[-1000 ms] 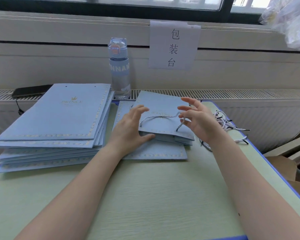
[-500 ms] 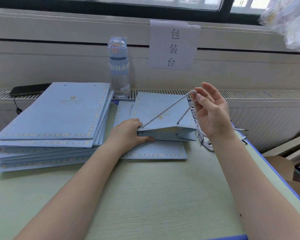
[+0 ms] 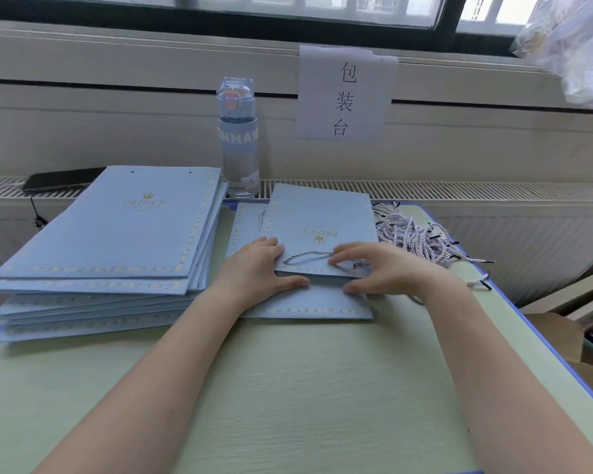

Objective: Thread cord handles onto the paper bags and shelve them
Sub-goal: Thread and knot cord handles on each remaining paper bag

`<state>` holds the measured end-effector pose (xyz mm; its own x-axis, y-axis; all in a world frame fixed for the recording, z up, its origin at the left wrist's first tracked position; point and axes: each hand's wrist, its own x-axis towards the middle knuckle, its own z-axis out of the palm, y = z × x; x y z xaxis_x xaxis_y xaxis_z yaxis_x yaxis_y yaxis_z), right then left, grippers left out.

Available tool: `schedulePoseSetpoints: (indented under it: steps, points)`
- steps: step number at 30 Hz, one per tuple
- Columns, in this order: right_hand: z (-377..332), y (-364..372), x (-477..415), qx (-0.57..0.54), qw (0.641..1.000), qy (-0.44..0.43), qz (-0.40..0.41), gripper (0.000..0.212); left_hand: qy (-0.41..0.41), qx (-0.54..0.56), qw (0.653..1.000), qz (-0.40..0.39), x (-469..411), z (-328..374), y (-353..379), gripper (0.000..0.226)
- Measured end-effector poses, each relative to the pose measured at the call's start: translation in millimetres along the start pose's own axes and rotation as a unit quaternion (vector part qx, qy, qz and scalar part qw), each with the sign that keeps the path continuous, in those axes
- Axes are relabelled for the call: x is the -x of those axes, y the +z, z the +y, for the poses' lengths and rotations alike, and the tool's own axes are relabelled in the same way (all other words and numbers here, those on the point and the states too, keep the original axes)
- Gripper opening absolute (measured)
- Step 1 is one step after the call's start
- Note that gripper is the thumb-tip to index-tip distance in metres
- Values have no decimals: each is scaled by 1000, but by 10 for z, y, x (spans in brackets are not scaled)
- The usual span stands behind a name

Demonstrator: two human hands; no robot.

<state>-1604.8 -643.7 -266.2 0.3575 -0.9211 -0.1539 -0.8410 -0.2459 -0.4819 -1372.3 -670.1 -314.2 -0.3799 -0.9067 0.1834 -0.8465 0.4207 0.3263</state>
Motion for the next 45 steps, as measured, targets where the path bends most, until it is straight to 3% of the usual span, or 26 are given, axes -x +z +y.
schedulePoseSetpoints:
  steps: [2, 7, 14, 26, 30, 34, 40, 45]
  points:
    - [33, -26, 14, -21, 1000, 7, 19, 53, -4, 1, 1000, 0, -4, -7, 1, 58]
    - [141, -146, 85, -44, 997, 18, 55, 33, -7, 2, 1000, -3, 6, 4, -7, 58]
    - [139, -178, 112, -27, 994, 25, 107, 22, -13, 5, 1000, -6, 3, 2, -5, 64]
    - [198, -118, 31, -12, 995, 13, 96, 9, -24, -9, 1000, 17, 38, 54, -3, 47]
    - [179, -136, 55, -55, 983, -17, 174, 7, -9, 75, 993, 96, 35, 22, 47, 42]
    - [140, -198, 92, -98, 955, -79, 267, 9, -5, 149, 967, 208, 57, 104, -31, 61]
    - [168, -193, 34, -11, 966, -71, 250, 22, 61, 140, 951, 270, 72, 148, -67, 63]
    - [70, -145, -2, -37, 961, -78, 264, 19, 182, -5, 884, 430, 69, 407, -117, 20]
